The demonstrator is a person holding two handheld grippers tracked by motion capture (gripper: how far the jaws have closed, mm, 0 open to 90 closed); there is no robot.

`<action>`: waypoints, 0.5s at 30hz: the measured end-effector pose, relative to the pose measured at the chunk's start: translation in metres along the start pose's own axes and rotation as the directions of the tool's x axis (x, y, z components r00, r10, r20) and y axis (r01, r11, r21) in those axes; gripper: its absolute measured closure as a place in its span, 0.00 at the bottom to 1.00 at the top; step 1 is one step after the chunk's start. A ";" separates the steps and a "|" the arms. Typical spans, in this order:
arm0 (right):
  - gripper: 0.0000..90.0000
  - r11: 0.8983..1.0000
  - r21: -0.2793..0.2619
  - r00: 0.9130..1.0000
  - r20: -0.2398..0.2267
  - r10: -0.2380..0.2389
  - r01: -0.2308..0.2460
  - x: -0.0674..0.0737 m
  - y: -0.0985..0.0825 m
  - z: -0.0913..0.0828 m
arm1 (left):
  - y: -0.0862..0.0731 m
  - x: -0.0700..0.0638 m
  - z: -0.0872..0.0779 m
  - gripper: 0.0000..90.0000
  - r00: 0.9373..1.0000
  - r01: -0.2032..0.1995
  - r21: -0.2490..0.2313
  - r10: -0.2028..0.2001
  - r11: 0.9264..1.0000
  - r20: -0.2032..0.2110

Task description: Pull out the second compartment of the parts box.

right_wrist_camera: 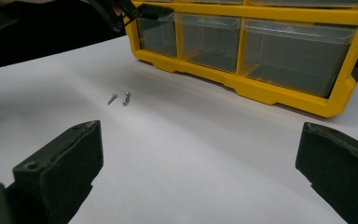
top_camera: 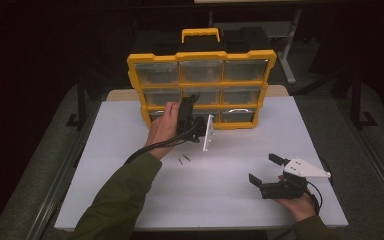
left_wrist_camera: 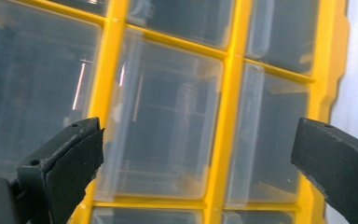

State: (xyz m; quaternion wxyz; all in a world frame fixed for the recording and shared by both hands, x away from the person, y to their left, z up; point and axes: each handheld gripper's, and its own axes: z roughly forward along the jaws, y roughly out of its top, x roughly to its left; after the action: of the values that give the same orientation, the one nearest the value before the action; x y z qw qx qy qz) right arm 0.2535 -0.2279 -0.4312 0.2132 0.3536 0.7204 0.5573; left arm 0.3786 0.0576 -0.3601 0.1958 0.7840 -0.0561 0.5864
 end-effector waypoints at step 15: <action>0.00 1.000 0.002 1.000 0.003 0.008 -0.008 0.000 0.000 0.000 | 0.020 0.024 -0.009 0.17 0.991 -0.038 -0.004 0.037 0.999 -0.131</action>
State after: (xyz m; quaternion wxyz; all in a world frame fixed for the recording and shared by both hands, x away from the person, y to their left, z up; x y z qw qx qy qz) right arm 0.2539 -0.2278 -0.4316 0.2118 0.3576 0.7193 0.5567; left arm 0.3719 0.0458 -0.3302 0.1905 0.7420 -0.0598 0.6400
